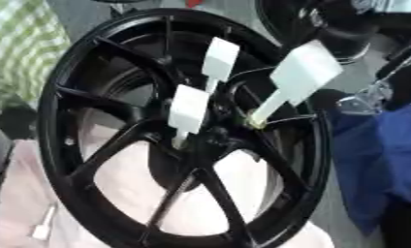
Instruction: Pull the pin out of the wheel hub.
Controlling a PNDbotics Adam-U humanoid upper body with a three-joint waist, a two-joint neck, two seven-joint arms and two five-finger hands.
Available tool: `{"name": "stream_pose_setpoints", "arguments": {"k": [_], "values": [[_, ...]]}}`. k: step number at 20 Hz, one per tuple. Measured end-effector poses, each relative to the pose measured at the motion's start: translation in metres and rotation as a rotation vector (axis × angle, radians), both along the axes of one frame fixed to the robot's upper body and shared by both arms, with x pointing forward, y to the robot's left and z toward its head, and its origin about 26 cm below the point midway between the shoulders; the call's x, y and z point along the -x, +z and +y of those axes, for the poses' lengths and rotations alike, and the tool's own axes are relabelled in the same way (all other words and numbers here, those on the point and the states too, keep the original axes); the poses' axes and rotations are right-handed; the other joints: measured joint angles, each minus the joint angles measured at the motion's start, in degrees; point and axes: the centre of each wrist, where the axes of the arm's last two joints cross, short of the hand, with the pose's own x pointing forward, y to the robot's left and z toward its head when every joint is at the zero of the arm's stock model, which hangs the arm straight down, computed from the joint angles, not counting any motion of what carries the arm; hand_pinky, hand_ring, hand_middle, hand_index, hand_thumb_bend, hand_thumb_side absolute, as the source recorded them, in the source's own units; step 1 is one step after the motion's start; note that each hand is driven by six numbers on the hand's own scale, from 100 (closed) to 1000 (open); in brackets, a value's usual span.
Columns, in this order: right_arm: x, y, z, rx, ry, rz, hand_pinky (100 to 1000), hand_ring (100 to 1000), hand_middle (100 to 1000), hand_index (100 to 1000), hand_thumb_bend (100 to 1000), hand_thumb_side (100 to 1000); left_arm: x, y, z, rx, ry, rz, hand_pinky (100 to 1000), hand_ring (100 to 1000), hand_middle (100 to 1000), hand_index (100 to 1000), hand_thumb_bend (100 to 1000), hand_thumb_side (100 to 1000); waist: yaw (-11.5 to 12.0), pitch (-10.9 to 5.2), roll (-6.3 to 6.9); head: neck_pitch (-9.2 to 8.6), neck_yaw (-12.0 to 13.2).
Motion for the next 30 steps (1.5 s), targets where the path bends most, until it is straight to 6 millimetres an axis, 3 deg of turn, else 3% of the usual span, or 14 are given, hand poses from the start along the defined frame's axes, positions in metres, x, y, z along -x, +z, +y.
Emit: {"name": "stream_pose_setpoints", "arguments": {"k": [10, 17, 21, 22, 23, 24, 26, 30], "values": [[0.017, -0.029, -0.102, -0.27, -0.39, -0.056, 663, 598, 304, 484, 210, 100, 0.004, -0.002, 0.007, 0.013, 0.053, -0.007, 997, 727, 665, 850, 154, 850, -2.6, 0.17, 2.52, 0.0, 2.4], [0.033, -0.069, -0.177, -0.422, -0.709, -0.13, 667, 599, 312, 494, 207, 100, 0.006, -0.002, 0.009, 0.03, 0.084, -0.021, 995, 727, 664, 850, 151, 847, -4.2, 0.17, 4.51, 0.02, 3.5], [0.045, -0.097, -0.207, -0.475, -0.847, -0.141, 709, 649, 444, 607, 305, 100, 0.006, -0.002, 0.01, 0.034, 0.092, -0.023, 995, 727, 664, 850, 149, 846, -4.6, 0.17, 5.27, 0.02, 3.6], [0.048, -0.105, -0.214, -0.479, -0.879, -0.137, 742, 697, 551, 706, 376, 100, 0.006, -0.003, 0.01, 0.034, 0.092, -0.023, 995, 727, 664, 850, 149, 845, -4.6, 0.17, 5.42, 0.01, 3.6], [0.051, -0.113, -0.219, -0.479, -0.911, -0.131, 750, 709, 574, 723, 375, 100, 0.006, -0.003, 0.01, 0.035, 0.093, -0.023, 995, 727, 664, 850, 149, 845, -4.6, 0.18, 5.61, 0.01, 3.6], [0.054, -0.12, -0.225, -0.478, -0.943, -0.127, 777, 767, 706, 797, 372, 100, 0.006, -0.003, 0.009, 0.038, 0.093, -0.024, 995, 727, 664, 851, 148, 844, -4.7, 0.18, 5.76, 0.0, 3.6], [0.058, -0.132, -0.233, -0.475, -0.998, -0.121, 799, 816, 784, 834, 379, 100, 0.006, -0.004, 0.009, 0.042, 0.092, -0.024, 995, 728, 664, 851, 148, 845, -4.7, 0.18, 6.1, 0.0, 3.6], [0.064, -0.147, -0.243, -0.479, -1.064, -0.118, 806, 841, 828, 838, 404, 100, 0.006, -0.004, 0.009, 0.043, 0.093, -0.025, 995, 728, 664, 852, 148, 845, -4.7, 0.18, 6.42, -0.01, 3.5]]}}
